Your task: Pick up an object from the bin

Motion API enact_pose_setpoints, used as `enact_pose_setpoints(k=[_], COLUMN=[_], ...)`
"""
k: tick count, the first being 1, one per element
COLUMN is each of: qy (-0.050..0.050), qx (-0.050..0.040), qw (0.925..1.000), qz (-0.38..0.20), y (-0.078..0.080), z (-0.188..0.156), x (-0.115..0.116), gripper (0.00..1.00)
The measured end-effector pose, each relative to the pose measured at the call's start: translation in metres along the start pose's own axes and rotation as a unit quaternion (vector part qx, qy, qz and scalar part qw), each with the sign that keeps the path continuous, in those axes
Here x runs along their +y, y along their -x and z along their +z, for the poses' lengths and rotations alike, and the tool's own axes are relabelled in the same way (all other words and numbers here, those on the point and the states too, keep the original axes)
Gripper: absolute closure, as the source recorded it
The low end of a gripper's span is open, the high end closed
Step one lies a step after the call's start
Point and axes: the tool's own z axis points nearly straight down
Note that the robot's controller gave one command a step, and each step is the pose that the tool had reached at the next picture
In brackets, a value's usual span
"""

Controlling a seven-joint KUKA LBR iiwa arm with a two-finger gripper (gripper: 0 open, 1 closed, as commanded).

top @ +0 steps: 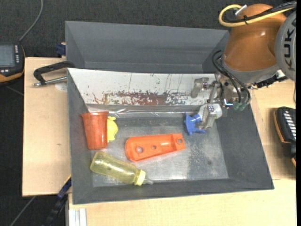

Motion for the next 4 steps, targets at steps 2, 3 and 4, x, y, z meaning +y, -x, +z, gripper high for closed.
enact_pose_setpoints(k=[2,3,4], qy=[0.0,0.0,0.0], qx=[-0.0026,-0.0024,-0.0027], qw=[0.9993,0.9943,0.9906], qz=[-0.038,-0.106,-0.137], y=[0.002,-0.021,-0.015], z=[0.036,0.101,0.125], x=[0.01,0.029,0.05], gripper=[0.0,0.0,0.0])
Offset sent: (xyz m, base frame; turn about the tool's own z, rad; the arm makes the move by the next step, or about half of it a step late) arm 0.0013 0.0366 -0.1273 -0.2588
